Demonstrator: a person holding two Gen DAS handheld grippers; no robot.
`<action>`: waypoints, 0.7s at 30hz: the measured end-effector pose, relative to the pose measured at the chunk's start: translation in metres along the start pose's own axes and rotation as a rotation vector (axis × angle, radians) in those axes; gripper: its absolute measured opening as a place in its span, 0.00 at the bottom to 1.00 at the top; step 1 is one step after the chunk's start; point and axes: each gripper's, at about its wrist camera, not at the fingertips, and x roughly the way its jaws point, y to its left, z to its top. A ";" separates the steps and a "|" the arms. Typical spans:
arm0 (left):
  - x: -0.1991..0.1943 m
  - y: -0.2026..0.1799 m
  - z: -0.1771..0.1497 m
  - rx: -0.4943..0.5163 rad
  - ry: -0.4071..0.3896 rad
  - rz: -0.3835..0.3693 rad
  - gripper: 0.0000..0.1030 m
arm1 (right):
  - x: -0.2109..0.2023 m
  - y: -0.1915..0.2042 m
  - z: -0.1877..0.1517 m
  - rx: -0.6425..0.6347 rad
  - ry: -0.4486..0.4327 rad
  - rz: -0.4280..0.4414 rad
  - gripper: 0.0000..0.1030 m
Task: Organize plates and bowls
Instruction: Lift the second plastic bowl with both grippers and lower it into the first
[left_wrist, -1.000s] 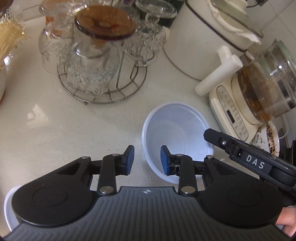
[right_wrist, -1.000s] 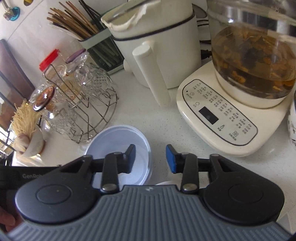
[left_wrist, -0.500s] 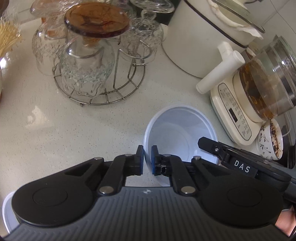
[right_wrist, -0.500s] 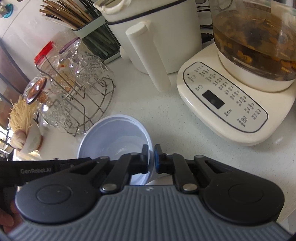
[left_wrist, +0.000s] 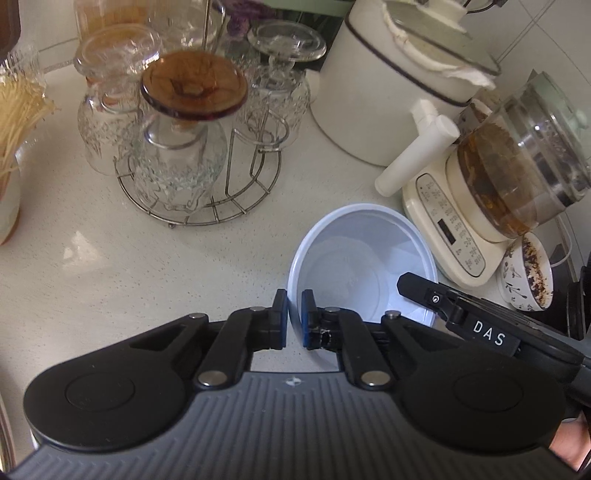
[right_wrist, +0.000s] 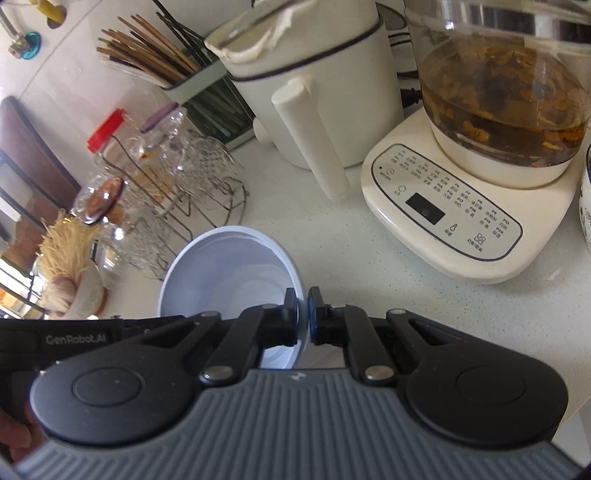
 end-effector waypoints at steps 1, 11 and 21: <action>-0.002 0.000 -0.001 0.001 -0.003 -0.001 0.08 | -0.002 0.001 0.000 0.001 -0.004 0.001 0.08; -0.031 0.001 -0.003 0.008 -0.035 -0.021 0.08 | -0.024 0.016 -0.002 -0.011 -0.047 0.012 0.08; -0.061 0.001 -0.004 0.017 -0.062 -0.058 0.08 | -0.043 0.024 -0.003 0.032 -0.092 0.027 0.08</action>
